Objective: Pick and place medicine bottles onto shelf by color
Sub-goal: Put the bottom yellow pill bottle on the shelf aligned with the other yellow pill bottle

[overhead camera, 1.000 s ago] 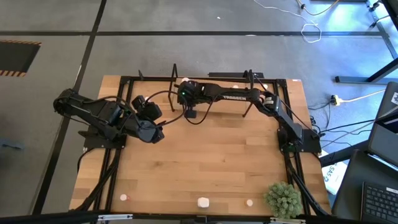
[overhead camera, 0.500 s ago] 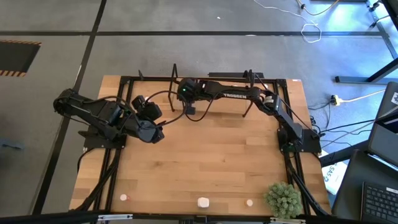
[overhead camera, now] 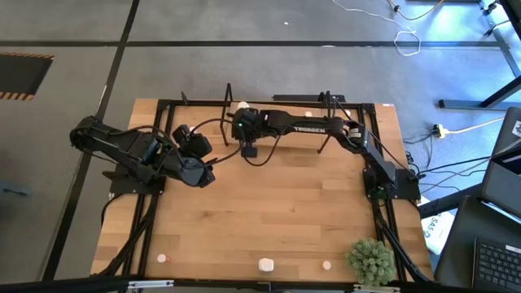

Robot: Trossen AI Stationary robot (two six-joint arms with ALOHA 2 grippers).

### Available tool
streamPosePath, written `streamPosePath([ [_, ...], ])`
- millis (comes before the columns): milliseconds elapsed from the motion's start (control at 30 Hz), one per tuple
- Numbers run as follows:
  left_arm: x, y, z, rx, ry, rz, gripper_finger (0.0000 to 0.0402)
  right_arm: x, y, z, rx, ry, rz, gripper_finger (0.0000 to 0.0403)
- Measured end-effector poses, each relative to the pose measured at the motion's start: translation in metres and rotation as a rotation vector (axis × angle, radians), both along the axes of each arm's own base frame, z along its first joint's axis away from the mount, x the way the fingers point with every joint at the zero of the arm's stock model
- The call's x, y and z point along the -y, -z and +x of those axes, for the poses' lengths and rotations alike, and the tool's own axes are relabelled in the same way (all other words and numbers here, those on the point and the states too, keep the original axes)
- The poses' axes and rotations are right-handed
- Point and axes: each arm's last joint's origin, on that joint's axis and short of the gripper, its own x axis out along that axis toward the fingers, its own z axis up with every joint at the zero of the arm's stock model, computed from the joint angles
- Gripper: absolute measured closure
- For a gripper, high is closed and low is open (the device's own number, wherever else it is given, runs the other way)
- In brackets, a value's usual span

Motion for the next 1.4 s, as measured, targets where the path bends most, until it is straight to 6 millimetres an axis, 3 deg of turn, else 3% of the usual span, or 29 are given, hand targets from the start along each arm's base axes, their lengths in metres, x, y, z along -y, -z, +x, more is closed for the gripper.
streamPosePath([
  [667, 0.000, 0.000, 0.000, 0.001, 0.000, 0.000, 0.0139, -0.089, -0.080, -0.050, -0.090, -0.056, 0.111, 0.0399],
  [800, 0.000, 0.000, 0.000, 0.003, 0.000, -0.001, 0.0139, -0.098, -0.094, -0.062, -0.063, -0.057, 0.122, 0.0398],
  [1033, 0.000, 0.000, 0.001, 0.009, 0.000, -0.003, 0.0139, -0.107, -0.095, -0.111, -0.012, 0.105, 0.110, 0.0398],
  [1200, 0.000, -0.001, 0.001, -0.022, 0.037, 0.051, 0.0139, -0.129, -0.105, -0.147, 0.156, 0.119, 0.099, 0.0398],
  [1400, 0.009, 0.005, -0.002, -0.087, 0.137, -0.219, 0.0139, -0.155, -0.102, -0.177, 0.242, -0.020, 0.091, 0.0398],
])
